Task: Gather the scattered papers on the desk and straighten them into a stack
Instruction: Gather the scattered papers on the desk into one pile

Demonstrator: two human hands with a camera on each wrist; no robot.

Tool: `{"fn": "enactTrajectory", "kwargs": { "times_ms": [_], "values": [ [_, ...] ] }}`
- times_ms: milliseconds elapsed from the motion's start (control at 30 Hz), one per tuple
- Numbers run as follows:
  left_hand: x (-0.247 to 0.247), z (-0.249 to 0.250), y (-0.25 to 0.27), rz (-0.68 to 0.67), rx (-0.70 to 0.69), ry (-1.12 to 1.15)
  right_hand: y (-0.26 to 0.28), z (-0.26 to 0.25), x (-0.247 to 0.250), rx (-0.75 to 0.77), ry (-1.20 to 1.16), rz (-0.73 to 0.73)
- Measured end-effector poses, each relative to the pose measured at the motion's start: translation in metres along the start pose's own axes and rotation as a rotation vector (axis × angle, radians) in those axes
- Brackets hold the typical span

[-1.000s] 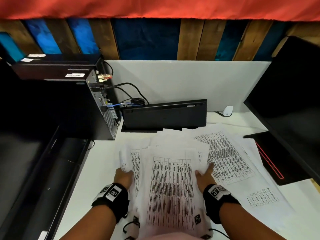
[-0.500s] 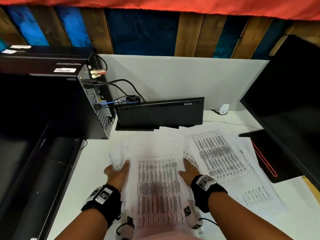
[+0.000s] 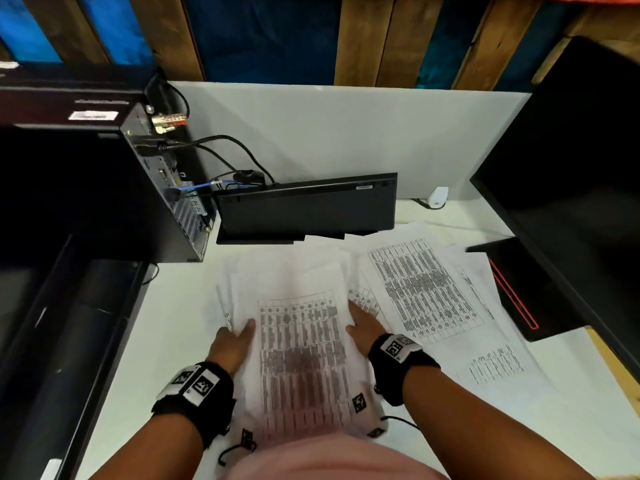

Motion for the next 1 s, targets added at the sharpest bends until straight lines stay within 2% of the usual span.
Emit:
{"fn": "enactTrajectory", "kwargs": {
  "times_ms": [67, 100, 167, 233, 300, 333, 400, 567, 633, 700, 767, 833, 900, 933, 1000],
  "values": [
    [-0.002, 0.003, 0.004, -0.039, -0.06, -0.026, 0.002, -0.005, 0.004, 0.01, -0.035, -0.008],
    [-0.001, 0.005, 0.007, -0.052, -0.078, -0.033, 0.004, -0.002, 0.015, -0.015, -0.114, 0.052],
    [0.003, 0.009, 0.017, -0.063, -0.073, -0.021, 0.009, 0.015, 0.052, -0.086, -0.209, 0.293],
    [0.005, 0.013, 0.026, -0.067, -0.063, 0.031, 0.023, 0.043, 0.099, -0.252, -0.079, 0.564],
    [0.005, 0.015, 0.029, -0.065, -0.088, 0.057, 0.042, 0.083, 0.136, -0.535, 0.083, 0.695],
    [0.005, 0.015, 0.029, -0.057, -0.092, 0.07, 0.049, 0.102, 0.147, -0.651, 0.147, 0.701],
    [0.004, 0.009, 0.022, -0.059, -0.084, 0.05, 0.053, 0.133, 0.159, -0.753, 0.251, 0.625],
    [0.004, 0.007, 0.017, -0.049, -0.1, 0.011, 0.035, 0.16, 0.165, -0.735, 0.024, 0.428],
    [0.004, 0.007, 0.019, -0.048, -0.097, 0.023, 0.035, 0.154, 0.164, -0.685, 0.069, 0.404],
    [0.004, 0.006, 0.018, -0.05, -0.089, 0.042, 0.041, 0.128, 0.164, -0.516, 0.045, 0.452],
    [0.004, 0.005, 0.021, -0.051, -0.102, 0.083, 0.058, 0.089, 0.172, -0.299, 0.03, 0.659],
    [0.004, 0.001, 0.023, -0.042, -0.107, 0.149, 0.084, 0.048, 0.18, -0.055, -0.012, 0.936],
    [0.002, -0.002, 0.027, -0.047, -0.108, 0.279, 0.113, 0.011, 0.183, 0.192, -0.187, 1.077],
    [0.002, -0.006, 0.025, -0.05, -0.091, 0.347, 0.124, -0.004, 0.182, 0.285, -0.289, 1.079],
    [0.003, -0.011, 0.023, -0.045, -0.046, 0.442, 0.133, -0.021, 0.172, 0.363, -0.447, 1.014]
  ]
}}
Point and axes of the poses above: each hand's wrist, its own y-axis away from the middle knuckle, its own x-axis out of the back of the hand, z = x × y, the point moved 3 cm from there along -y, towards the middle knuckle, and after that the axes turned 2 degrees about -z, right-handed, at the moved point
